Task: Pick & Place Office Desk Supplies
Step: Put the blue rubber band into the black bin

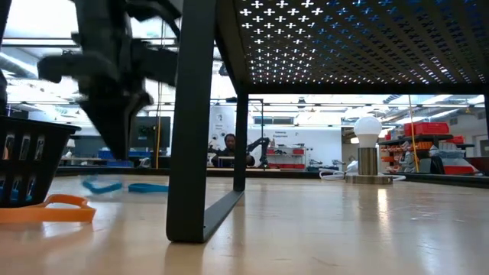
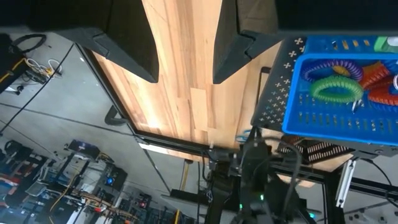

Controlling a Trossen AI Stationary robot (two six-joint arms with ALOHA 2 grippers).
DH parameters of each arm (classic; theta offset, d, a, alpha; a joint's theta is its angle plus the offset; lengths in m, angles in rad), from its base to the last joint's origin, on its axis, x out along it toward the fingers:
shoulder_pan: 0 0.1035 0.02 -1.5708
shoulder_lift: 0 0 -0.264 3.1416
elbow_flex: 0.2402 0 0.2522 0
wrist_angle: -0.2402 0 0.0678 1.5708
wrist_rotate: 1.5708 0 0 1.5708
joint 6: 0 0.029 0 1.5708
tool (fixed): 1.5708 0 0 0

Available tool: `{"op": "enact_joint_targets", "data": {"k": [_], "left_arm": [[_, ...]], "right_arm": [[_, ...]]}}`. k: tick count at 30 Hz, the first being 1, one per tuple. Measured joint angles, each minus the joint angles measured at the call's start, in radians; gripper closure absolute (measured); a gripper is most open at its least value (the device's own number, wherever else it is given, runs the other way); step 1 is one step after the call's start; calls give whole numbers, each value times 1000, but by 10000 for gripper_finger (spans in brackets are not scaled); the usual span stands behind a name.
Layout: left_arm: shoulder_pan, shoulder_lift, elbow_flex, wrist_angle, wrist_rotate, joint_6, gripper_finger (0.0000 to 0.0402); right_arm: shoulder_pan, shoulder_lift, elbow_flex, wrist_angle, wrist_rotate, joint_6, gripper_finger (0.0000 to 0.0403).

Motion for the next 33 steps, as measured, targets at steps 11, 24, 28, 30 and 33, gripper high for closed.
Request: {"op": "enact_joint_targets", "data": {"k": [11,24,28,30,33], "left_arm": [[-106,-102,148,-172,-75,-61,400],[-169,-60,155,-10,-116,-27,397],[-89,-10,155,5,-48,16,364],[-56,21,155,5,-7,37,332],[-20,65,155,20,34,82,274]], "right_arm": [[0,0,0,4,0,6,242],[0,1,0,20,0,19,242],[0,1,0,23,0,23,242],[0,1,0,21,0,26,242],[0,1,0,21,0,26,242]]}}
